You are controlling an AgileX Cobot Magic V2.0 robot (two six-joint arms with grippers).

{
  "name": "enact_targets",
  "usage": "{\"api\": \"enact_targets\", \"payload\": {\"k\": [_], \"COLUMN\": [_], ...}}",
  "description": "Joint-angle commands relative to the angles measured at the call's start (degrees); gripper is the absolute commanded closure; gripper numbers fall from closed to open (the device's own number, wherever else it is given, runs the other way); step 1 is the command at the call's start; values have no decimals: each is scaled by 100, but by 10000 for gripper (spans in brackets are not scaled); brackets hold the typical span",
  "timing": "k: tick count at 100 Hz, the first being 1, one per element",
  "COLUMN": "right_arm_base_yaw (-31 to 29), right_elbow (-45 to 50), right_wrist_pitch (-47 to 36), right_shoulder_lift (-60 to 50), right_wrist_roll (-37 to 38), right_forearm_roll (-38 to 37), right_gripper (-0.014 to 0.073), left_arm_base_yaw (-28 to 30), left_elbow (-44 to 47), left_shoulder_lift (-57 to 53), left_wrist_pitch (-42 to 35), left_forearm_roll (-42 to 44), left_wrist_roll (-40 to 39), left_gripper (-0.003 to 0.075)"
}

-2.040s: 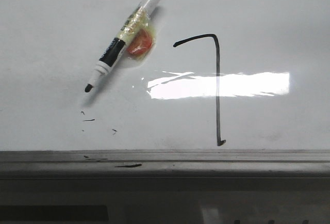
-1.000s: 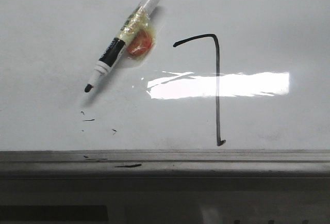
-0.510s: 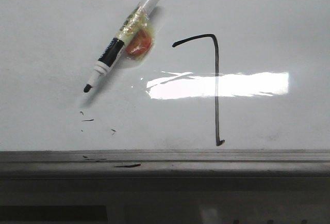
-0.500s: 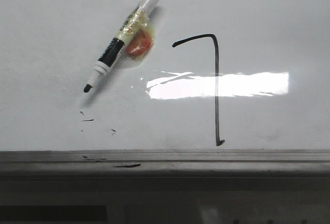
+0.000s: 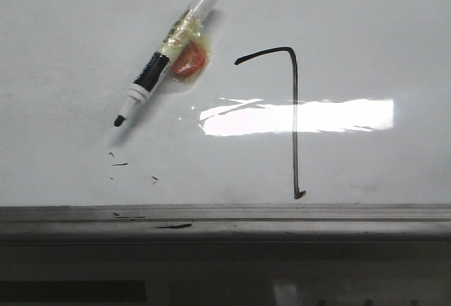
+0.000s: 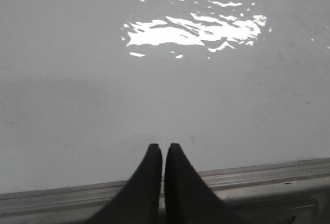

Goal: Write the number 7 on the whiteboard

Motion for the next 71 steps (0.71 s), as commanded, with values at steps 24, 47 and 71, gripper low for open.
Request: {"api": "enact_targets", "payload": {"k": [24, 47, 71], "right_arm_base_yaw": [-145, -145, -145], "right_elbow": [82, 82, 82], "right_wrist_pitch": [1720, 1739, 1739], "right_shoulder_lift": [-400, -400, -400], "right_wrist_roll": [305, 305, 305], "right_forearm_roll": [-268, -297, -297], "right_gripper": [638, 638, 638], "left_arm_base_yaw": [7, 7, 7], "left_elbow": [123, 123, 123], "left_shoulder_lift": [-165, -165, -165], "left_wrist_pitch": [-314, -314, -314], "left_forearm_roll": [-16, -16, -16], "left_wrist_roll": [-66, -66, -66], "left_gripper": [741, 741, 741]}}
